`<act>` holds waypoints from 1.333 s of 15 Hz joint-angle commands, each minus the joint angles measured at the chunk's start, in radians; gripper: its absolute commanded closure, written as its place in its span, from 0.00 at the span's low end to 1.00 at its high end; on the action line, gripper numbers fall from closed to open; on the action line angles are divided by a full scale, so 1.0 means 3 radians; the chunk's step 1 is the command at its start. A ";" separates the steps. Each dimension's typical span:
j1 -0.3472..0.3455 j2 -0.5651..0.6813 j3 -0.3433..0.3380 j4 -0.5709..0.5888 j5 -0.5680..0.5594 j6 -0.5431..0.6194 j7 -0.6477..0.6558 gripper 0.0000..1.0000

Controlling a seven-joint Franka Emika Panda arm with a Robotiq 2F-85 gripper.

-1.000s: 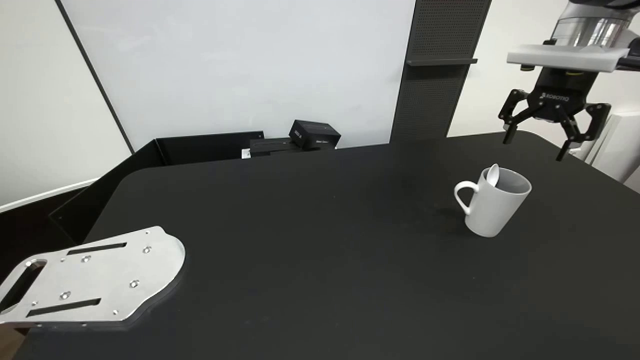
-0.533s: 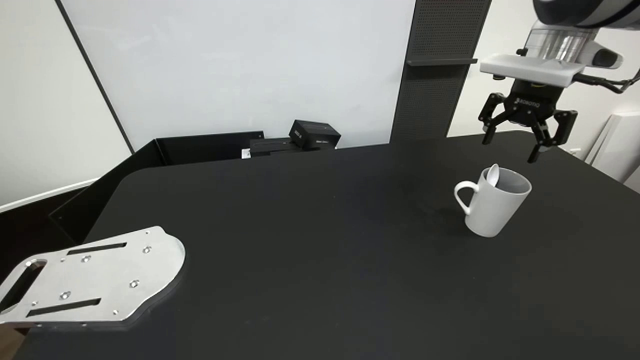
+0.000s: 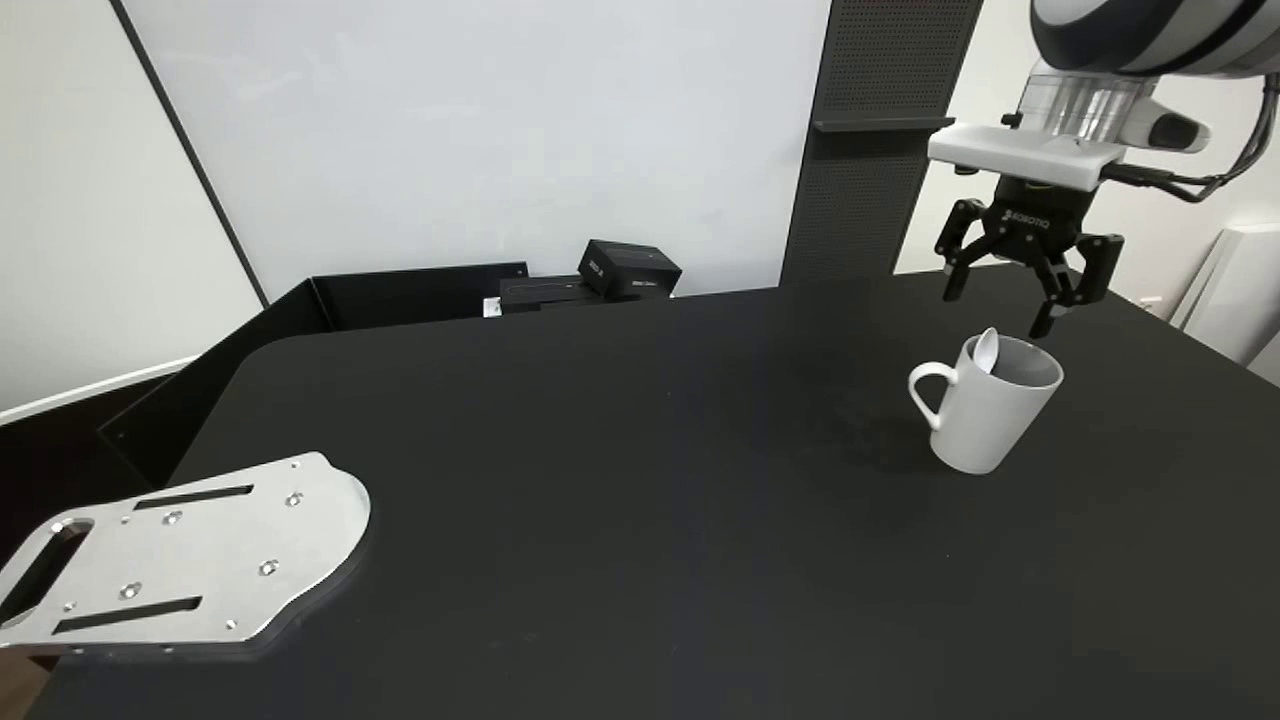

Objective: Take the spoon from the cup and put it on the table

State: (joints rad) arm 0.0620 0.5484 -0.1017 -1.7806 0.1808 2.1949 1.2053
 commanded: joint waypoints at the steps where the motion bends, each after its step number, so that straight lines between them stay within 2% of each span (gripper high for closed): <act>1: 0.0047 0.0070 -0.0008 0.0097 -0.0046 -0.0029 0.0183 0.00; 18: 0.0114 0.0045 -0.0012 0.0037 -0.0096 -0.0021 0.0283 0.00; 19: 0.0118 0.0041 -0.0013 0.0028 -0.0091 0.0004 0.0294 0.25; 20: 0.0120 0.0039 -0.0013 0.0023 -0.0089 0.0019 0.0298 0.26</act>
State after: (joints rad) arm 0.0874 0.5637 -0.1013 -1.7806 0.1722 2.1956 1.2434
